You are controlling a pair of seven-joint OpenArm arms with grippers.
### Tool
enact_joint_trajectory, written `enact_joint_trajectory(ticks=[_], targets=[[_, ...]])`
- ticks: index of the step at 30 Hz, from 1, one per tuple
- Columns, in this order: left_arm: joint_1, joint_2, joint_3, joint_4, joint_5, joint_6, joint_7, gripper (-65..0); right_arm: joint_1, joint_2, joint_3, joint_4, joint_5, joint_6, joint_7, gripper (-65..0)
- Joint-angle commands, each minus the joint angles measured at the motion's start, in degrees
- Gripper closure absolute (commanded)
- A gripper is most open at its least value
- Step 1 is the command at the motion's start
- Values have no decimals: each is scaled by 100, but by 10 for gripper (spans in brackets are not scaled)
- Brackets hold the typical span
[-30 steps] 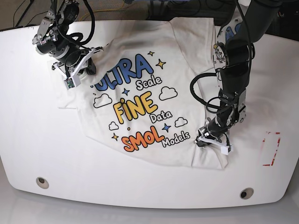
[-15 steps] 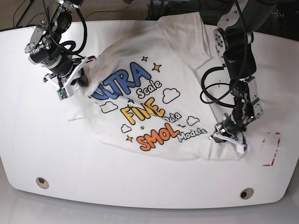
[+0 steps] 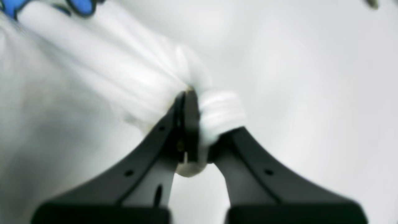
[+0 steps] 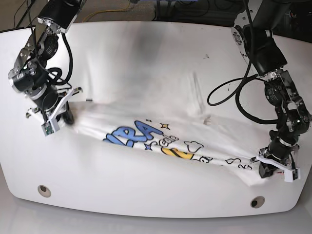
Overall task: Layout the t-shirt on the table in an organized manner, then fold the t-shirt properly
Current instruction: 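Lift the shirt with both grippers, swing it and lay it down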
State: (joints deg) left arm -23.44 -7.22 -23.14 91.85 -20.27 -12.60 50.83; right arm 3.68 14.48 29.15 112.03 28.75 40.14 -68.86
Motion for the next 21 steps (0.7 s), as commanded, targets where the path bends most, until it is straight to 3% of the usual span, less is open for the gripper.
enact_joint_trajectory(ticks=[1,8,13,21], targets=[[-342,-100,-3,463,-26,-1,-138,0,401,209,17,-34,-5,-14,112,0],[-904,-100,199,1149,10,-1,56,0,1491,385,-18,-376,4,-14,112,0],[-1476,-205,586,1456,18,-1,56,0,2493,701,-440,-754,4,-14,112,0],[-3040,-293,1149,1456,115,7,64,0,4462,1123,-1029,-1704,-5,-14,112,0]])
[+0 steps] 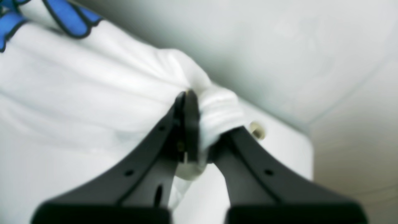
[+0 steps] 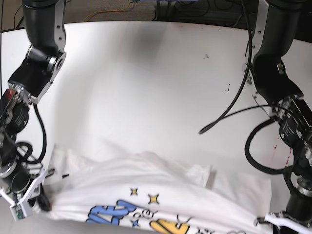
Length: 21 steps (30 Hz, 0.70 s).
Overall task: Layout the t-shirt on the table in an organized manner, then fold the t-shirt properly
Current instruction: 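Lift the shirt with both grippers, swing it and lay it down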
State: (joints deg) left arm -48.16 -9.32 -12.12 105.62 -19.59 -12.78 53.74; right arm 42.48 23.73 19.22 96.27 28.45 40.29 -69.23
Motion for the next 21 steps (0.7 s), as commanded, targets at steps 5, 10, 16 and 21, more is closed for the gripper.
enact_joint_trajectory(ticks=[5,10,16,21], targets=[[-1606,-92,170,-378,250,16,-226,-10,1664,498,-344,-708,26,-29,150,0],[-2195,-145,144,-773,250,16,-68,-43,2280,832,-757,-972,26,-29,150,0],[-2089,-268,-76,-712,232,16,495,-25,2148,1052,-810,-990,78,-29,26,0],[-1298,-277,-331,-272,223,7,679,-10,1409,1166,-564,-849,78,-29,-141,0]])
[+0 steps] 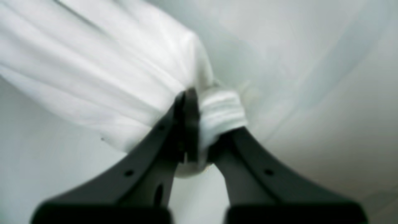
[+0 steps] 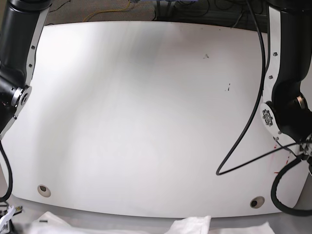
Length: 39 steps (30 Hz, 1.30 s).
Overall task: Layout the t-shirt on the table in an organized manner, then fold the t-shirt properly
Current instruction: 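Lift the shirt with both grippers, swing it and lay it down, then open both grippers to release the shirt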
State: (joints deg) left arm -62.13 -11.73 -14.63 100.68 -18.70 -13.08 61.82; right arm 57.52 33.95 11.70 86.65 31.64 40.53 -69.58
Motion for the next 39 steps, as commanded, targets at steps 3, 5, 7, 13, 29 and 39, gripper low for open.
enact_joint_trajectory(ticks=[3,5,7,13,29,39], targets=[[819,-36,-123,565,134,38,-121,-10,-886,134,557,377,-232,-53,-123,0],[1285,-36,-132,732,134,38,-94,-10,-1387,125,724,596,-232,-53,-123,0],[1769,-27,-132,899,125,38,-94,-10,-1888,99,874,825,-232,-53,-123,0],[3422,175,-159,1074,90,38,-121,0,-3655,-341,1515,1335,-241,-53,-88,0],[6455,535,-1064,1066,-227,-331,-508,0,-6644,-1264,1893,1563,-293,-53,932,0],[7430,526,-1337,1066,-227,-331,-587,0,-7154,-1299,1902,1590,-293,-53,932,0]])
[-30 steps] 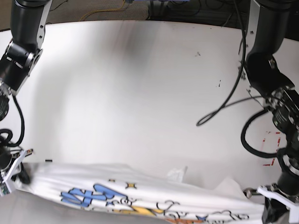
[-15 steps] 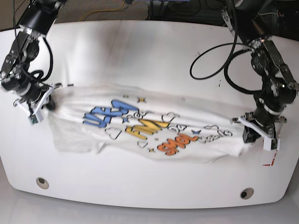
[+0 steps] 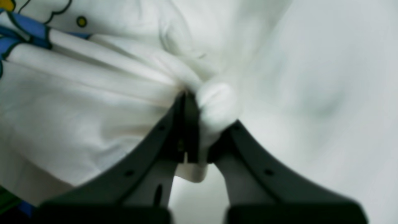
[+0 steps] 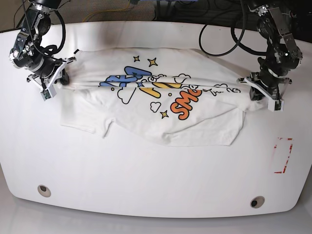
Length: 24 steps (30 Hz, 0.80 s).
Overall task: Layout the t-shirt on the table in an organized manner, then fold the t-shirt properly
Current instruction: 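Open both grippers to release the shirt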
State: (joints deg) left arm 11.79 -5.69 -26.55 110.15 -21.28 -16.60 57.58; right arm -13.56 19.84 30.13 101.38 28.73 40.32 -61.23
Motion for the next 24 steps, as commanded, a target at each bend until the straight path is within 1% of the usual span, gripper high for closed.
enact_joint_trajectory(ticks=[1,4,6,9,12,13,15,16,18,19,20,21,22,23,24], targets=[[100,-77,-198,119,31,20,-163,0,-90,113,68,117,-3,-32,97,0],[214,-86,-313,119,31,12,-154,0,-222,113,68,117,-3,-32,97,-2],[258,-86,-365,119,31,-59,-154,0,-319,113,68,117,-3,-32,97,-16],[337,-86,-409,119,57,-305,-145,0,-415,113,77,117,-3,-32,97,-38],[372,-94,-488,119,75,-577,-145,0,-486,96,77,117,6,-32,106,-92],[372,-130,-515,119,75,-656,-145,0,-503,43,77,117,6,-32,106,-125],[372,-235,-506,119,75,-700,-75,0,-521,-45,86,143,-3,-32,106,-185],[372,-270,-497,119,75,-700,-31,0,-521,-63,95,169,-3,-32,106,-211],[372,-314,-497,119,57,-700,128,0,-547,-124,95,275,-3,-32,106,-295],[372,-323,-497,119,57,-700,154,0,-565,-124,95,292,-3,-32,97,-311],[372,-323,-497,119,49,-700,215,-1,-635,-124,95,345,-3,-32,97,-357],[372,-323,-497,119,49,-700,251,-15,-670,-124,95,398,-3,-32,97,-396],[372,-323,-497,119,49,-700,259,-31,-688,-133,95,451,-3,-32,97,-420],[372,-323,-497,119,49,-709,277,-57,-705,-142,95,539,-3,-32,97,-461],[372,-323,-506,119,49,-709,277,-76,-714,-151,95,583,-3,-32,97,-485]])
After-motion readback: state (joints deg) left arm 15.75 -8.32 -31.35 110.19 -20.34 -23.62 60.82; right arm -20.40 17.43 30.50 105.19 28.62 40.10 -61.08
